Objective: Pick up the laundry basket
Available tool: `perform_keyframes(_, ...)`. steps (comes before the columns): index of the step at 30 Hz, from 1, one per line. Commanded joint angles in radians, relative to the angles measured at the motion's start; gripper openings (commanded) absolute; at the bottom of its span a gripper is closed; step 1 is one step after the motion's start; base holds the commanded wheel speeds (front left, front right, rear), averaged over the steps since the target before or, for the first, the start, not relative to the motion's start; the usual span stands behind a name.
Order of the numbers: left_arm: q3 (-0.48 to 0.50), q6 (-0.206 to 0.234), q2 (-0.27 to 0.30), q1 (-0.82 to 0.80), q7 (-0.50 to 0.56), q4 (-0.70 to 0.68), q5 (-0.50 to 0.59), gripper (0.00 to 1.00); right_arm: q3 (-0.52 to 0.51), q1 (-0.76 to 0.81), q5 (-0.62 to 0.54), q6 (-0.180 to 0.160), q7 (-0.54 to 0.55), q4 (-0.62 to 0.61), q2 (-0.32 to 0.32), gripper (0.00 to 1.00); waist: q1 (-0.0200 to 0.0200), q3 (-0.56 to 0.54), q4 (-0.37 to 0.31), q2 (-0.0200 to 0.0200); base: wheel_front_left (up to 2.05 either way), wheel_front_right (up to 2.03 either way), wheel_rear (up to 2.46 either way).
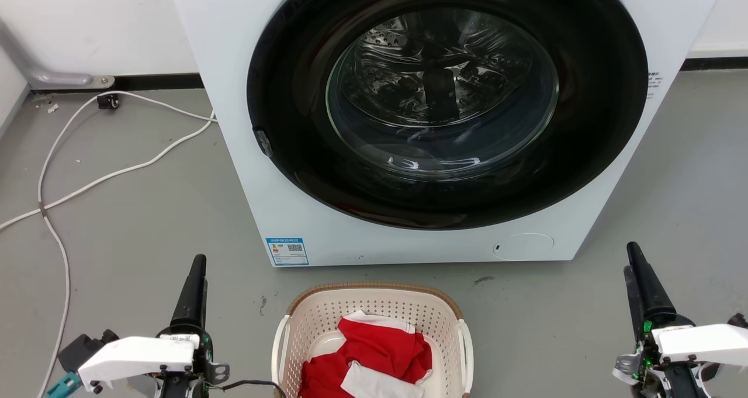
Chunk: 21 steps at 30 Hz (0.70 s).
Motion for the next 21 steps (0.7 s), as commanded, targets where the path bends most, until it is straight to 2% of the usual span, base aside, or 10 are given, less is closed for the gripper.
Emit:
perform_keyframes(1,-0.003,0.005,0.003,-0.018,-0.012,-0.034,0.045,1.0,0.001,-0.004,-0.054,0.0,-0.011,-0.035,-0.003,1.0,-0.0001,0.001,0.0,0.0,0.0,0.0,0.0)
perform_keyframes(21,-0.072,0.061,0.005,-0.001,-0.091,-0.133,0.416,1.0,0.043,0.026,-0.51,0.0,-0.09,-0.144,-0.004,1.0,-0.0001,0.006,-0.001,0.0,0.0,0.0,0.0)
